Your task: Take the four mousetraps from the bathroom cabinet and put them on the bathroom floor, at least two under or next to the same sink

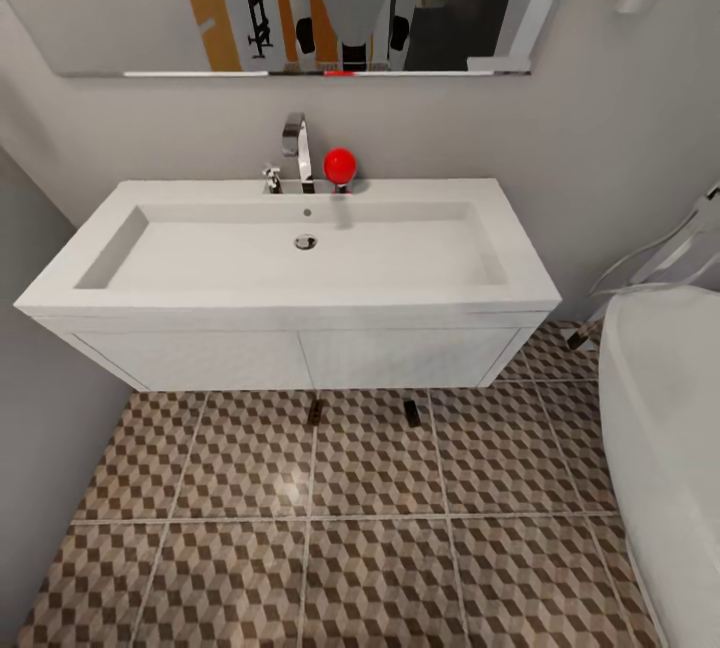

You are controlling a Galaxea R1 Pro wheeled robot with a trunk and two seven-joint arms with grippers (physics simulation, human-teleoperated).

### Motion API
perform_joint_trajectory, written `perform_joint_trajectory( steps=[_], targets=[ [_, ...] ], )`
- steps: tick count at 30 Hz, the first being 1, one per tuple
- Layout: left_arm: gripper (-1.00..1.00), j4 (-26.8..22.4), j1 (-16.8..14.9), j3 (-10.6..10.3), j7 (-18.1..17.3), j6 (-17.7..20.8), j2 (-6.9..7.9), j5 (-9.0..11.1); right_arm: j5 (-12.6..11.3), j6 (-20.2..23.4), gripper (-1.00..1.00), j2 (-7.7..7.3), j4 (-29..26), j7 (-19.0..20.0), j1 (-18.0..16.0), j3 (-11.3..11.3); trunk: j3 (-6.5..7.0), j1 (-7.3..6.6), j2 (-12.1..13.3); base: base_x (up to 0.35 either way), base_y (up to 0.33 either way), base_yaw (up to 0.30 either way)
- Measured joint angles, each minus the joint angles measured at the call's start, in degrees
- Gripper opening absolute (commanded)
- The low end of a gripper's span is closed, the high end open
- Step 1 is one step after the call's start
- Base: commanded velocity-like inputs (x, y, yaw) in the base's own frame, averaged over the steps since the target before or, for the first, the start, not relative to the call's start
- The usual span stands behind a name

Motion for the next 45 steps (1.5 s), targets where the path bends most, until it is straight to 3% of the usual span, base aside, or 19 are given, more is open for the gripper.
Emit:
perform_joint_trajectory(
  steps=[26, 33, 45],
  targets=[
    [1.00, -0.17, 0.00, 0.06, -0.09, -0.07, -0.07, 0.10, 0.30, -0.53, 1.00, 0.70, -0.69, 0.11, 0.01, -0.02, 4.31, -5.28, 9.63, 0.000, 0.000, 0.000],
    [1.00, -0.17, 0.00, 0.09, -0.09, -0.08, -0.10, 0.11, 0.28, -0.98, 1.00, 0.47, -2.01, 0.16, -0.02, -0.26, 4.32, -5.28, 9.65, 0.000, 0.000, -0.064],
    [1.00, -0.16, -0.01, 0.09, -0.10, -0.04, -0.33, 0.07, -0.17, -2.62, 1.00, 0.17, -2.63, 0.21, -0.03, -0.52, 4.46, -5.28, 9.65, 0.000, 0.000, -0.260]
  ],
)
